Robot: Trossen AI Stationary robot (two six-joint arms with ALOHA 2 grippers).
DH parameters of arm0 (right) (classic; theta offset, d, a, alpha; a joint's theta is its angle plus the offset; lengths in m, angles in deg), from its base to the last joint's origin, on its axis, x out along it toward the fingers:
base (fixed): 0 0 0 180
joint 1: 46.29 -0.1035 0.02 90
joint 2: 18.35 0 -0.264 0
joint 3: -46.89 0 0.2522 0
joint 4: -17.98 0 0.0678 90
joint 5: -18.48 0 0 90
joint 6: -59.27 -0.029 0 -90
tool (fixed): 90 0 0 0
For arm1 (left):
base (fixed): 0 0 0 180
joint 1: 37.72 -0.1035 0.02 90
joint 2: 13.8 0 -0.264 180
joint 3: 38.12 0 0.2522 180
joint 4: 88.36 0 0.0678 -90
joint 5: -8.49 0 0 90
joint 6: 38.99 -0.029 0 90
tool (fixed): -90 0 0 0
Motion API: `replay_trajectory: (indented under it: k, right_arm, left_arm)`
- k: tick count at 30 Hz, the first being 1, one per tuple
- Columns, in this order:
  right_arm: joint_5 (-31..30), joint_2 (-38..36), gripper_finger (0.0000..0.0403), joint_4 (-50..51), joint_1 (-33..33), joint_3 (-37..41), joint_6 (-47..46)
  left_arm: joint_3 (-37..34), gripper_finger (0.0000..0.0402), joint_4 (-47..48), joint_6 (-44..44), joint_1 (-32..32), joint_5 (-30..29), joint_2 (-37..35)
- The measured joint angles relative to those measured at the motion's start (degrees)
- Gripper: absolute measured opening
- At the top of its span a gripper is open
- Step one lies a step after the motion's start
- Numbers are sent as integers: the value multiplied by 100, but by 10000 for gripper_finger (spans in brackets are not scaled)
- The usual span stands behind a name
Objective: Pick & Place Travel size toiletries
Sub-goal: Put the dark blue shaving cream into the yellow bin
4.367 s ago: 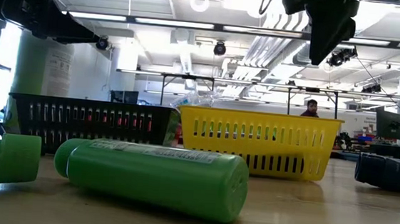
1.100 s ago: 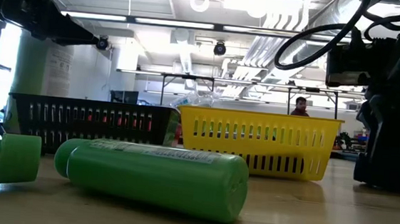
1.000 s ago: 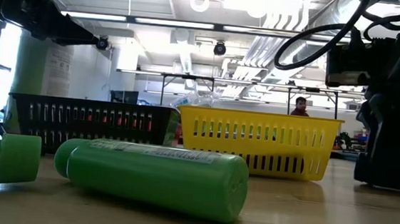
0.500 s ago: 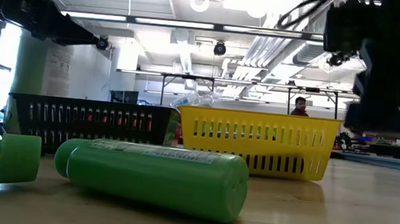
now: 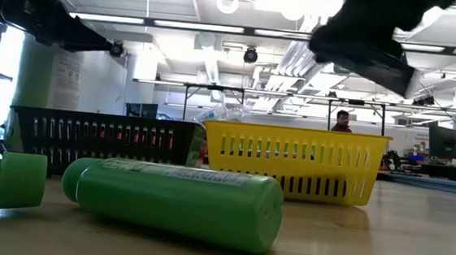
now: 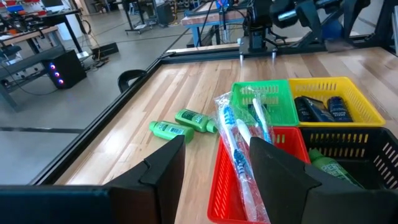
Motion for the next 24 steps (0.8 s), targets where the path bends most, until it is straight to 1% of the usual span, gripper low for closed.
replay_trajectory:
  k: [3,7,11,15,17,19,24]
  right_arm:
    - [-299,117,132,-299,152,-2,413]
    - [-310,412,133,-685,357,0,844]
    - [-160,840,132,-1107,465,0,1196]
    - [-125,1143,133,-1288,491,0,1386]
    - [-90,1247,134,-1285,489,0,1501]
    - [75,1357,133,-1325,489,0,1623]
    - [307,1503,137,-1347,487,0,1648]
  left_arm:
    - [0,175,0,0,-1,1,1]
    - [0,175,0,0,0,-1,-1]
    - [0,175,0,0,-2,1,0]
    - [0,175,2,0,0,1,0]
    - [0,175,4,0,-2,1,1]
    - [0,175,4,0,0,-1,1]
    - [0,175,4,-26,0,1,0]
